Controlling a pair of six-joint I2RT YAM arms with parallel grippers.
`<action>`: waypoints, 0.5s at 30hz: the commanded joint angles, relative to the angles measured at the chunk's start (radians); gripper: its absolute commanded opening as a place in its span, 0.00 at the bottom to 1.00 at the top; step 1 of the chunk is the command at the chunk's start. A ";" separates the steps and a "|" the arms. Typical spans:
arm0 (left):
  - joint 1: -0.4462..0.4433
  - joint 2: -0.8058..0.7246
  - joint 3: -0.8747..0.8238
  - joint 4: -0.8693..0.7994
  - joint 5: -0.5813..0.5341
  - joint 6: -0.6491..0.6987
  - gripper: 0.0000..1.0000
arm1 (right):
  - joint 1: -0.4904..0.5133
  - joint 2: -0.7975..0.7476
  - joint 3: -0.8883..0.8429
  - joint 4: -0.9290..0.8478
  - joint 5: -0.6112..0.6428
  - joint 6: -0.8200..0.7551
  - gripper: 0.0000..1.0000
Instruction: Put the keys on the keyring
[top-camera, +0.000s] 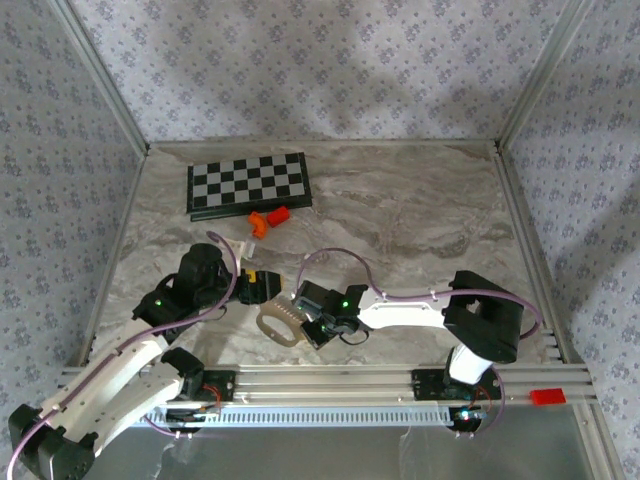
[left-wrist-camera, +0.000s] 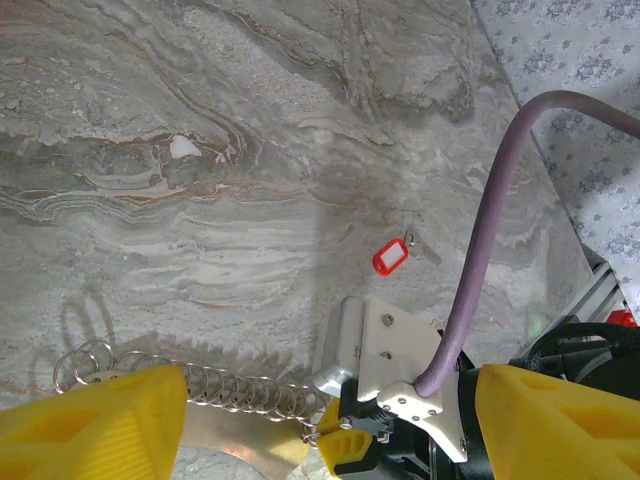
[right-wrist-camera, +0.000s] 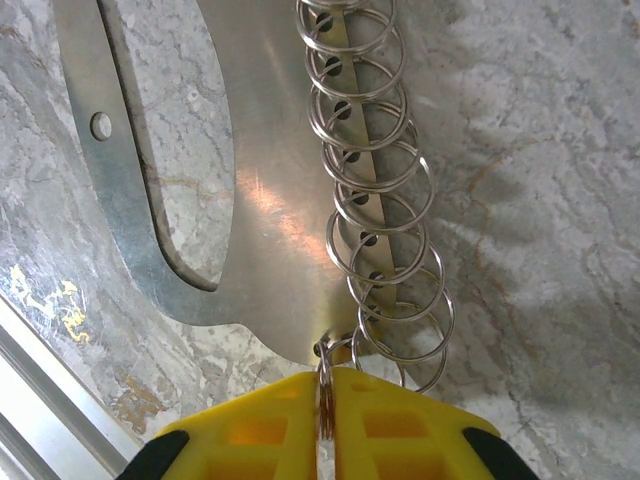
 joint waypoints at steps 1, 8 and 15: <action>0.005 -0.017 0.012 -0.014 0.005 0.026 0.76 | 0.002 -0.001 0.022 -0.018 0.009 -0.013 0.09; 0.005 -0.019 0.018 -0.007 0.009 0.038 0.76 | 0.002 -0.096 -0.028 0.009 0.062 -0.033 0.00; 0.002 -0.026 0.026 0.043 0.064 0.059 0.75 | 0.006 -0.357 -0.122 0.056 0.069 -0.202 0.00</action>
